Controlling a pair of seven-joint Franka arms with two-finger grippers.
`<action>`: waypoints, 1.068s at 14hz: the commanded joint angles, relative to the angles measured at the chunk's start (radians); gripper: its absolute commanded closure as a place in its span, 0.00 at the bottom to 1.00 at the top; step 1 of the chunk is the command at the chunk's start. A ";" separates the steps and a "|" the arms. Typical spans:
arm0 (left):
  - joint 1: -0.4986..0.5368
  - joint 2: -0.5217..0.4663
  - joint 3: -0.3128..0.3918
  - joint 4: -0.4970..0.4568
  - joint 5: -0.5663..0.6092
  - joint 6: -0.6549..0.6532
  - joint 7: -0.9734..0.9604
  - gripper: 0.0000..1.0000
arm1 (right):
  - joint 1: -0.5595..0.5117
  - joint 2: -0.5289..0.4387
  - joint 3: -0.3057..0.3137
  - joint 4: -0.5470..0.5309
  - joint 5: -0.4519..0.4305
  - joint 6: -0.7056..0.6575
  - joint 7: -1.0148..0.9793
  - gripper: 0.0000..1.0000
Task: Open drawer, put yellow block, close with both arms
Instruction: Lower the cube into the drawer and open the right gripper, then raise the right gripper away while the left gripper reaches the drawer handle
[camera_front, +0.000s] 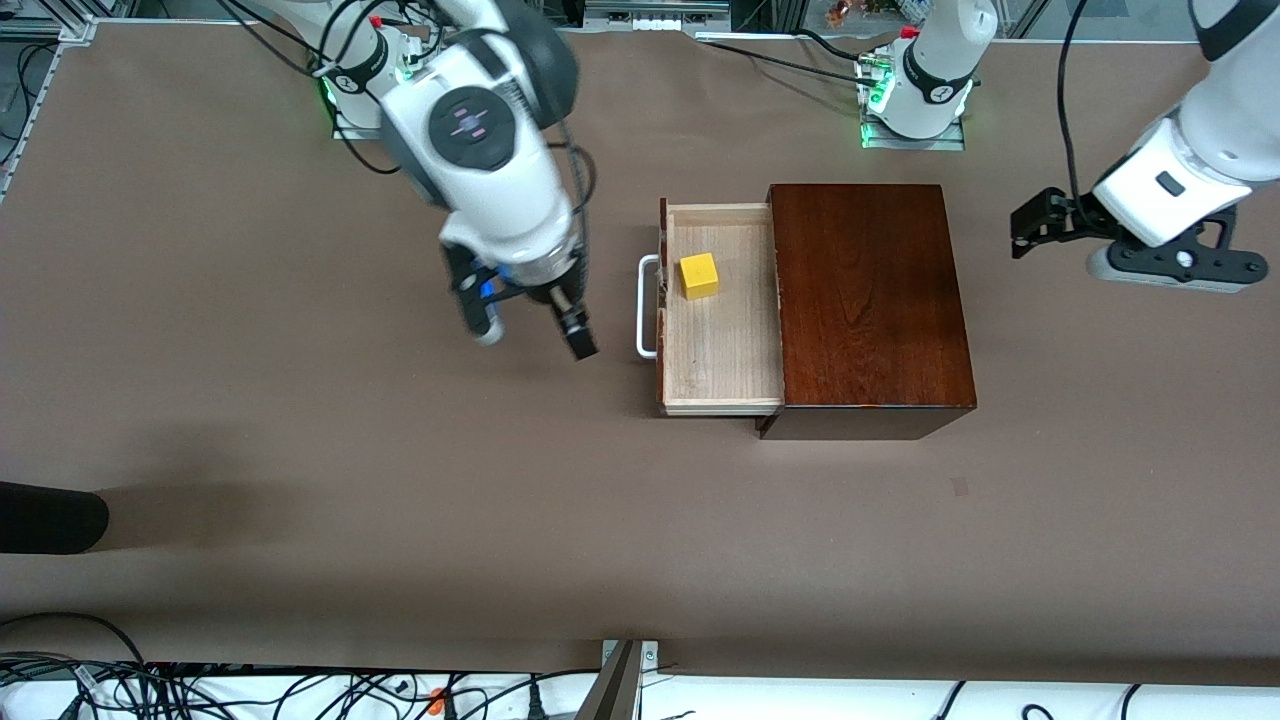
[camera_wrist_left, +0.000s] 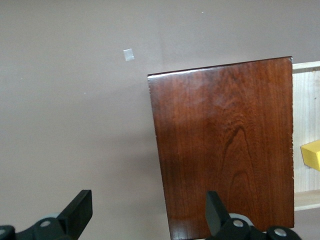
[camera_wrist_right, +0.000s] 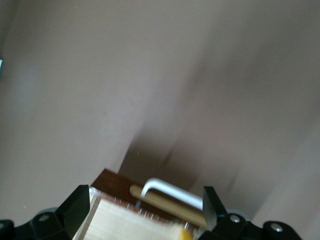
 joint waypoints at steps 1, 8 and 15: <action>-0.010 0.030 -0.015 0.026 0.010 -0.017 0.018 0.00 | -0.077 -0.035 0.011 -0.003 0.000 -0.082 -0.276 0.00; -0.083 0.093 -0.182 0.077 -0.031 -0.009 0.024 0.00 | -0.308 -0.178 -0.079 -0.104 0.132 -0.212 -1.053 0.00; -0.102 0.281 -0.423 0.211 -0.024 0.053 0.320 0.00 | -0.305 -0.423 -0.438 -0.317 0.194 -0.217 -1.738 0.00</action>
